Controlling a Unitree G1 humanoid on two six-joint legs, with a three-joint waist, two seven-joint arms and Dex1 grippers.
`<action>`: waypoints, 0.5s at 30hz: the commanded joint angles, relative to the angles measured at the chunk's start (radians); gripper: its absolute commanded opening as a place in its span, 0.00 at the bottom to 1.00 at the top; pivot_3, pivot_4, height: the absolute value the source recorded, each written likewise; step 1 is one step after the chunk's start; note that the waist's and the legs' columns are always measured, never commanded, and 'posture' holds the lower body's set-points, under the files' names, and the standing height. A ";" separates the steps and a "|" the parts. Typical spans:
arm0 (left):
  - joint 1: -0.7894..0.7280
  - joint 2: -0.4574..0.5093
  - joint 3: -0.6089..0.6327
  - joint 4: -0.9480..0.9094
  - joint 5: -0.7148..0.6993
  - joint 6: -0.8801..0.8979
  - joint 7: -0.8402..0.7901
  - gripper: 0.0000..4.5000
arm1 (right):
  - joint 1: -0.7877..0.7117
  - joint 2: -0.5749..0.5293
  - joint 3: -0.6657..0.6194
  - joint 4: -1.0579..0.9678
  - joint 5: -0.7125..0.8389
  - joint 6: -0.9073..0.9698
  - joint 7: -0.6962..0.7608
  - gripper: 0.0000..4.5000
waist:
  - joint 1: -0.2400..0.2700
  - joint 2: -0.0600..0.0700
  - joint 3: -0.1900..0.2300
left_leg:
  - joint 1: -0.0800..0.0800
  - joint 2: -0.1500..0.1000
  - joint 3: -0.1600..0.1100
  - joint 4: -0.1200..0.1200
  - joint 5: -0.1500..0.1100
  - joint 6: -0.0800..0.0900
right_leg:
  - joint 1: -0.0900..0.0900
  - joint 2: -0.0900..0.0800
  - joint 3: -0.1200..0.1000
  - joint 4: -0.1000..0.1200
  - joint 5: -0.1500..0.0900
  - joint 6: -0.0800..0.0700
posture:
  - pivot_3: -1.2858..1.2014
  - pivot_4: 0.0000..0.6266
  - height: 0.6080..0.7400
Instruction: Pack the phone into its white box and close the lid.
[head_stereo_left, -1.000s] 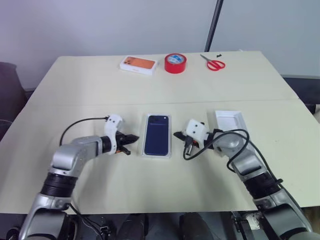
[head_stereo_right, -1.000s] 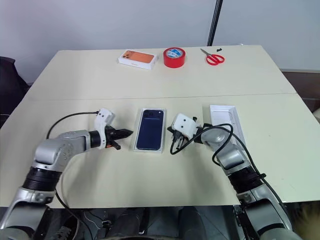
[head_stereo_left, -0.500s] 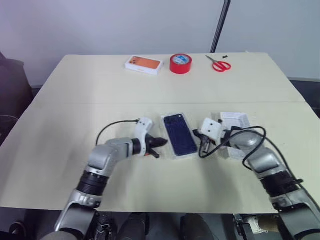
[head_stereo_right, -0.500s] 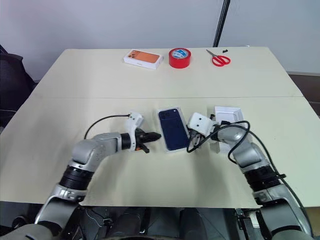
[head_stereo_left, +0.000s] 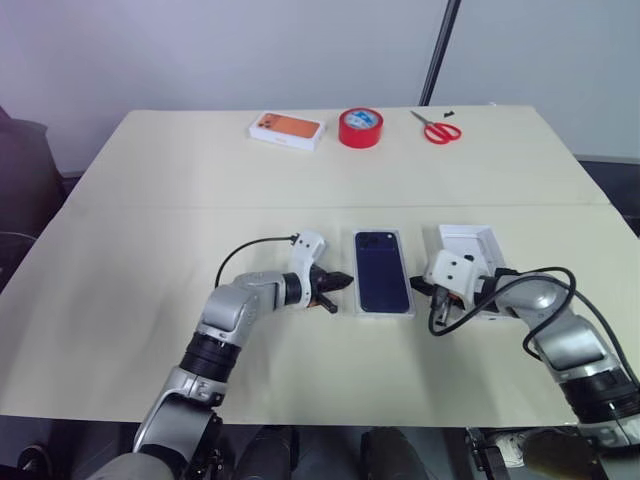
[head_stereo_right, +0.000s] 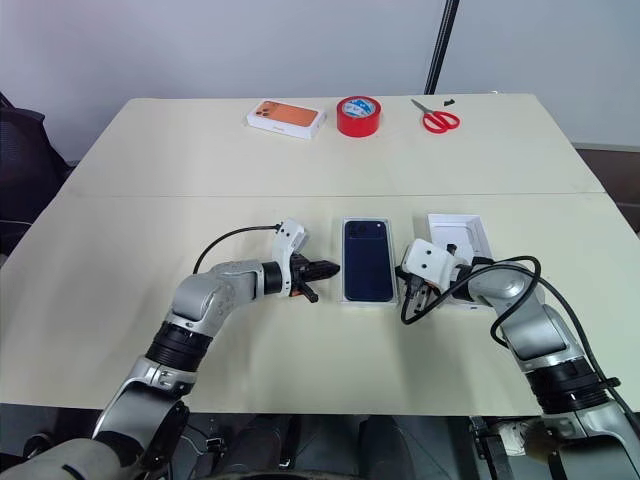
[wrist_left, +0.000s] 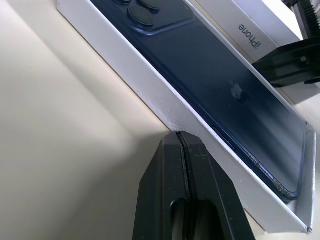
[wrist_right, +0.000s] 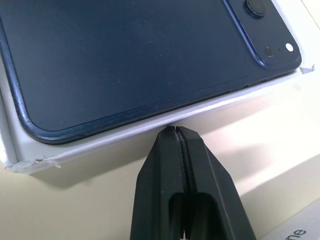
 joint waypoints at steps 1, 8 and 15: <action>0.018 0.031 0.010 -0.055 -0.011 0.011 -0.029 0.00 | 0.012 -0.023 -0.027 -0.019 0.007 -0.011 0.000 0.01 | 0.000 0.000 0.000 | 0.000 0.000 0.000 0.000 0.000 0.000 | 0.000 0.000 0.000 0.000 0.000 0.000 | 0.52 0.24 1.00; 0.028 0.111 0.078 -0.068 -0.015 -0.008 -0.042 0.00 | 0.032 -0.060 -0.080 -0.045 0.033 -0.001 -0.001 0.01 | -0.001 0.000 0.000 | 0.000 0.000 0.000 0.000 0.000 0.000 | 0.000 0.000 0.000 0.000 0.000 0.000 | 0.52 0.24 1.00; 0.026 0.240 0.130 -0.075 0.000 -0.127 -0.140 0.31 | 0.009 -0.021 -0.193 -0.085 0.171 0.154 -0.027 0.21 | -0.004 0.000 0.000 | 0.000 0.001 0.000 0.000 0.000 0.000 | 0.000 0.000 0.000 0.000 0.000 0.000 | 0.52 0.24 1.00</action>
